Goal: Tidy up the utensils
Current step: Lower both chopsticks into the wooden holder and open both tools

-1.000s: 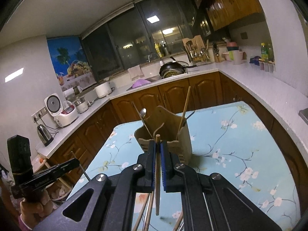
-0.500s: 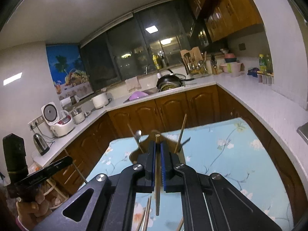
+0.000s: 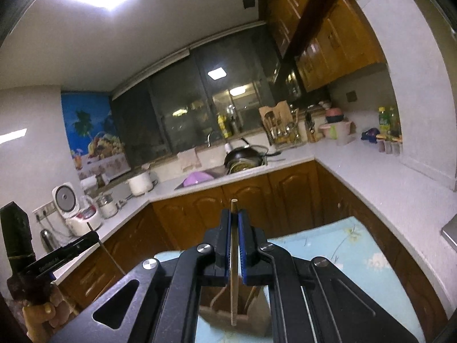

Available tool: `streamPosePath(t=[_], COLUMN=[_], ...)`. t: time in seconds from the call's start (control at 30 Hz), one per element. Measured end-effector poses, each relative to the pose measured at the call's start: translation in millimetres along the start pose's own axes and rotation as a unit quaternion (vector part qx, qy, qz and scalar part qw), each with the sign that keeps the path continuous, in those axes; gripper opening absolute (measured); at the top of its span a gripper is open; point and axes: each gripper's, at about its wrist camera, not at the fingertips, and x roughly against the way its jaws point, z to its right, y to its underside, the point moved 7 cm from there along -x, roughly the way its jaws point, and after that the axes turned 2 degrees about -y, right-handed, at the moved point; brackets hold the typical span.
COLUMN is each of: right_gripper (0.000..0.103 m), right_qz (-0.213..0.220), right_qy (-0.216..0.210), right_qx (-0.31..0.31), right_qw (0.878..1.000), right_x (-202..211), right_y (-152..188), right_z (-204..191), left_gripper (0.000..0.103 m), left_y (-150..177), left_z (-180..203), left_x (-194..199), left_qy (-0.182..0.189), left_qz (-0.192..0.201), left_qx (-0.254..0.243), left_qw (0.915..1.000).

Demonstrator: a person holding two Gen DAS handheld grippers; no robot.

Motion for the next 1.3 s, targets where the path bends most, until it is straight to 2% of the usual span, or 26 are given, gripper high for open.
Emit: streamPosePath(t=[0.1, 0.27, 0.5, 0.63, 0.8, 1.23, 1.3], right_gripper=[0.005, 0.005, 0.005, 0.005, 0.005, 0.006, 0.011], right_qz=[0.011, 0.013, -0.006, -0.009, -0.037, -0.058, -0.063], right_qy=[0.008, 0.015, 0.024, 0.028, 0.03, 0.031, 0.03], right_qx=[0.002, 0.003, 0.018, 0.016, 0.003, -0.009, -0.013], right_qw=[1.0, 1.0, 1.0, 0.999, 0.999, 0.998, 0.997], right_x=[-8.1, -24.7, -43.6, -50.4, -61.1, -64.6, -65.6], right_y=[-4.1, 6.1, 48.9, 70.4, 90.0, 90.5, 91.0], right_z=[4.3, 9.2, 12.2, 16.6, 24.3, 31.1, 32.1], left_gripper=[0.002, 0.002, 0.002, 0.002, 0.003, 0.003, 0.003], left_y=[1.3, 15.1, 43.6, 62.3, 77.4, 63.0, 62.5], left_z=[-2.3, -6.6, -7.1, -8.0, -10.1, -12.6, -14.7], left_x=[-21.2, -66.3, -107.6, -116.0, -123.8, -129.5, -132.2], left_qy=[-0.009, -0.02, -0.034, -0.039, -0.042, -0.04, -0.032], left_qz=[0.009, 0.002, -0.008, -0.022, -0.042, -0.057, -0.07], left_qx=[0.001, 0.014, 0.016, 0.018, 0.024, 0.016, 0.023], left_qw=[0.9999, 0.9997, 0.9993, 0.9988, 0.9979, 0.9974, 0.9968])
